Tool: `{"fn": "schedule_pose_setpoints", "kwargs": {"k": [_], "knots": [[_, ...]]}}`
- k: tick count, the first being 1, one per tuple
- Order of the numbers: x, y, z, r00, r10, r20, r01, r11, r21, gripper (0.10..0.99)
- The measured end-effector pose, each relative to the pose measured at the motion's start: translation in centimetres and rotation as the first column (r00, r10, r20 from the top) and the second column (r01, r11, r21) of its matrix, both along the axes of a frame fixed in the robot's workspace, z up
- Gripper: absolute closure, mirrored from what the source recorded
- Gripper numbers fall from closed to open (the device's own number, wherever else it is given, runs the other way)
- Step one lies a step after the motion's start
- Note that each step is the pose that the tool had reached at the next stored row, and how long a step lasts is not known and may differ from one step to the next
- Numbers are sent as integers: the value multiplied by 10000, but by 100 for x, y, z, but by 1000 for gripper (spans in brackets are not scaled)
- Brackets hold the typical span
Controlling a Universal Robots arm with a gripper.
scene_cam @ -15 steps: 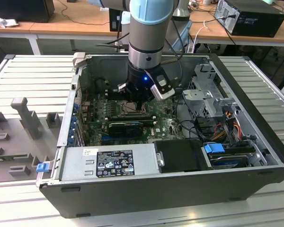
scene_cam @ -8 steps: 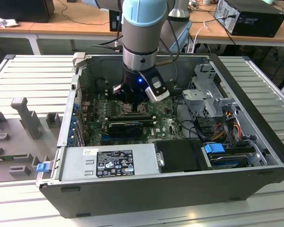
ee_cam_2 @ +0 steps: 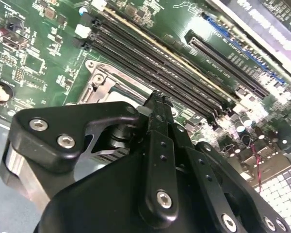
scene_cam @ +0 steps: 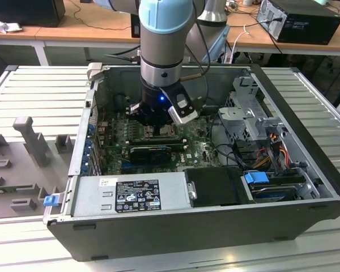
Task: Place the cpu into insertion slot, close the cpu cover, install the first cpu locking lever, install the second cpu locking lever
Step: 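Install the second cpu locking lever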
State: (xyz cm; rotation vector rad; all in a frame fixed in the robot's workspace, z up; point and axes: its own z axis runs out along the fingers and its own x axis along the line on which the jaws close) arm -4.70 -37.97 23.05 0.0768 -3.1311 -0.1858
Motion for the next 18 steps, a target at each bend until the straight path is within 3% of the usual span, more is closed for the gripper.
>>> {"fn": "schedule_pose_setpoints", "kwargs": {"k": [4, 8, 10, 12, 13, 15, 18], "knots": [[-64, -5, -29, 10000, 33, -2, -33, 10000, 9, 980], [-73, -6, -156, 9999, 167, -2, -167, 9999, 29, 980], [-93, -25, -167, 9998, 177, 0, -177, 9997, 190, 980], [-124, -73, -173, 9998, 201, 9, -201, 9979, 615, 980], [-135, -83, -174, 9998, 212, 11, -212, 9972, 718, 980], [-155, -109, -177, 9997, 245, 13, -246, 9961, 853, 980], [-181, -149, -185, 9995, 327, 17, -327, 9950, 939, 980]]}}
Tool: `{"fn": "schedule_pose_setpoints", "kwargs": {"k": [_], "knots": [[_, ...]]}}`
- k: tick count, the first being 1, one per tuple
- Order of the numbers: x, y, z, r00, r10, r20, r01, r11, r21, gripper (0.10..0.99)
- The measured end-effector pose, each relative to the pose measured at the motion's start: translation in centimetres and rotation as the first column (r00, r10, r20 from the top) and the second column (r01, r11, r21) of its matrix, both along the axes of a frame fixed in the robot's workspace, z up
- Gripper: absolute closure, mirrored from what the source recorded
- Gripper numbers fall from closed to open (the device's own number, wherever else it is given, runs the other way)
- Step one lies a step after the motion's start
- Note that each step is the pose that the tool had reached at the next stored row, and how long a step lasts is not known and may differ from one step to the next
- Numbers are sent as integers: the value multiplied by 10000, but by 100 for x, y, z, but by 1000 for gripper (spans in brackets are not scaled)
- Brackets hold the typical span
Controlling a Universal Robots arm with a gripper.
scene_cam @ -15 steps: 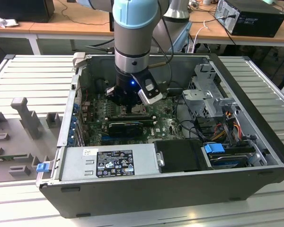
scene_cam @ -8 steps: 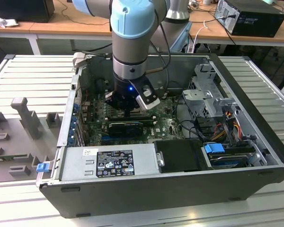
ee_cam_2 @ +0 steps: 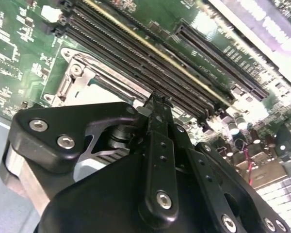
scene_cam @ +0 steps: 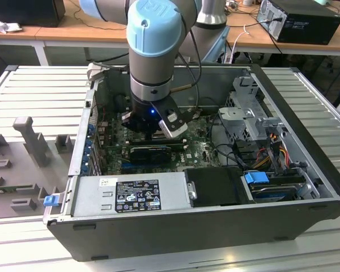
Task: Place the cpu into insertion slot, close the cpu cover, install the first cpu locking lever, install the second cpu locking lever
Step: 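Install the second cpu locking lever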
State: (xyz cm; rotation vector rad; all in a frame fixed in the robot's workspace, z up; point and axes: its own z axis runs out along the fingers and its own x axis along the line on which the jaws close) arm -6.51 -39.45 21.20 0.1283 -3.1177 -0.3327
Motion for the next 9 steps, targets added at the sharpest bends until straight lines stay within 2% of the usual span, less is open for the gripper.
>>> {"fn": "schedule_pose_setpoints", "kwargs": {"k": [2, 3, 4, 7, 9], "knots": [[-20, -28, -6, 10000, 43, 0, -43, 9999, 93, 980], [-48, -39, -8, 10000, 52, 0, -52, 9998, 197, 980], [-79, -40, -12, 10000, 52, 0, -52, 9997, 235, 980], [-98, -41, -44, 10000, 53, 0, -53, 9997, 250, 980], [-126, -42, -65, 10000, 52, 1, -52, 9993, 380, 980]]}}
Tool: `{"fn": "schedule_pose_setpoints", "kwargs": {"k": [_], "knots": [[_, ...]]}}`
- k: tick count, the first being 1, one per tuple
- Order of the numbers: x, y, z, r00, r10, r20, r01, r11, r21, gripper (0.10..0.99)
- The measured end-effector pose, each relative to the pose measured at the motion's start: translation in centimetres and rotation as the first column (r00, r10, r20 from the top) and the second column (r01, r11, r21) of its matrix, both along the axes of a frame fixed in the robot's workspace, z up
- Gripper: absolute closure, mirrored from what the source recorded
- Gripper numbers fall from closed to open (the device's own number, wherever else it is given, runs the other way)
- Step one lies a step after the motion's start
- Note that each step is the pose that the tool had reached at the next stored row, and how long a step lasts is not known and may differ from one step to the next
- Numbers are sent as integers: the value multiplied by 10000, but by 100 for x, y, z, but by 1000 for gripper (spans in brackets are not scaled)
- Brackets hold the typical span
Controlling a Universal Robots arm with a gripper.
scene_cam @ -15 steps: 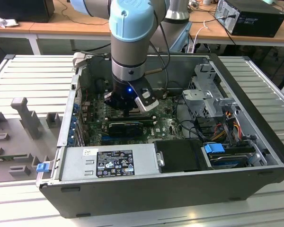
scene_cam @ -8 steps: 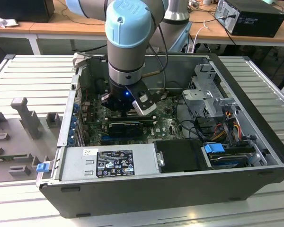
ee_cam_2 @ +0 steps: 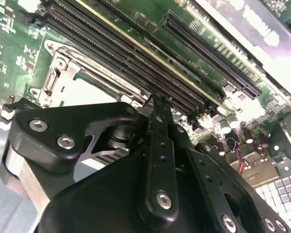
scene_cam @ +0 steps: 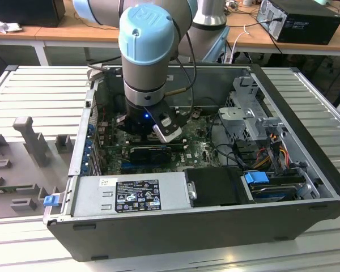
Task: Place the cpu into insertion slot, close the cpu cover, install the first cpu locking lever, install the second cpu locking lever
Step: 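Install the second cpu locking lever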
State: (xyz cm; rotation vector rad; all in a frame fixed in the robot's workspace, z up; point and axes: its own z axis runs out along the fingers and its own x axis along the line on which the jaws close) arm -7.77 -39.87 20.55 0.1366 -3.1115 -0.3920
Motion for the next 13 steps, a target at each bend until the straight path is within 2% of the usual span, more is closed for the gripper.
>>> {"fn": "schedule_pose_setpoints", "kwargs": {"k": [4, 7, 13], "knots": [[-9, -1, -40, 10000, 0, 0, 0, 9998, 182, 980], [-9, -1, -59, 10000, -1, -1, 1, 9993, 375, 980], [-8, 0, -87, 10000, 0, 1, 0, 9988, 494, 980]]}}
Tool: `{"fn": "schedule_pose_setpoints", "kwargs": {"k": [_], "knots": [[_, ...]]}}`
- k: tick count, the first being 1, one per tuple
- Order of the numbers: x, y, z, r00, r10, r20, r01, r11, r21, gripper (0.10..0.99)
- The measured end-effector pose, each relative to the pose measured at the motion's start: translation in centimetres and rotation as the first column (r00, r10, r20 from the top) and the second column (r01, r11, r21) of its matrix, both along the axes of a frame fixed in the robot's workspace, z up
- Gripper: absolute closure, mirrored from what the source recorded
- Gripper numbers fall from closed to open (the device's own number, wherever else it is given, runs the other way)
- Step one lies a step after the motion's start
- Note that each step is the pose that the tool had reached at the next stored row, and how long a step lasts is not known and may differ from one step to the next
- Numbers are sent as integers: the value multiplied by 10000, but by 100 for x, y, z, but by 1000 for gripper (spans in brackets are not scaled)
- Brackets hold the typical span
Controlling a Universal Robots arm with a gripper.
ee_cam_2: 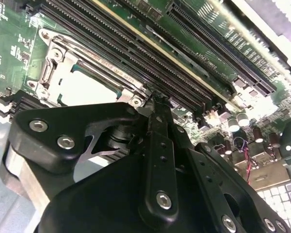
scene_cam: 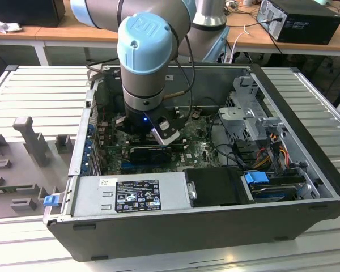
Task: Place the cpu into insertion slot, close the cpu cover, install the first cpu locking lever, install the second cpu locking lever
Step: 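Install the second cpu locking lever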
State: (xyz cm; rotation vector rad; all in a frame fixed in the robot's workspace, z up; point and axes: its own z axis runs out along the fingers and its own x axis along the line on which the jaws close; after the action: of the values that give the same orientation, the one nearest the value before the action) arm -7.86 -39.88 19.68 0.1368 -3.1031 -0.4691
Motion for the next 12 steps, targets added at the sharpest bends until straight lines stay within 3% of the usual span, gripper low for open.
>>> {"fn": "schedule_pose_setpoints", "kwargs": {"k": [6, 12], "knots": [[-1, 0, -20, 10000, 1, -1, 0, 10000, 82, 980], [-3, 0, 54, 10000, 0, -1, 0, 10000, 86, 980]]}}
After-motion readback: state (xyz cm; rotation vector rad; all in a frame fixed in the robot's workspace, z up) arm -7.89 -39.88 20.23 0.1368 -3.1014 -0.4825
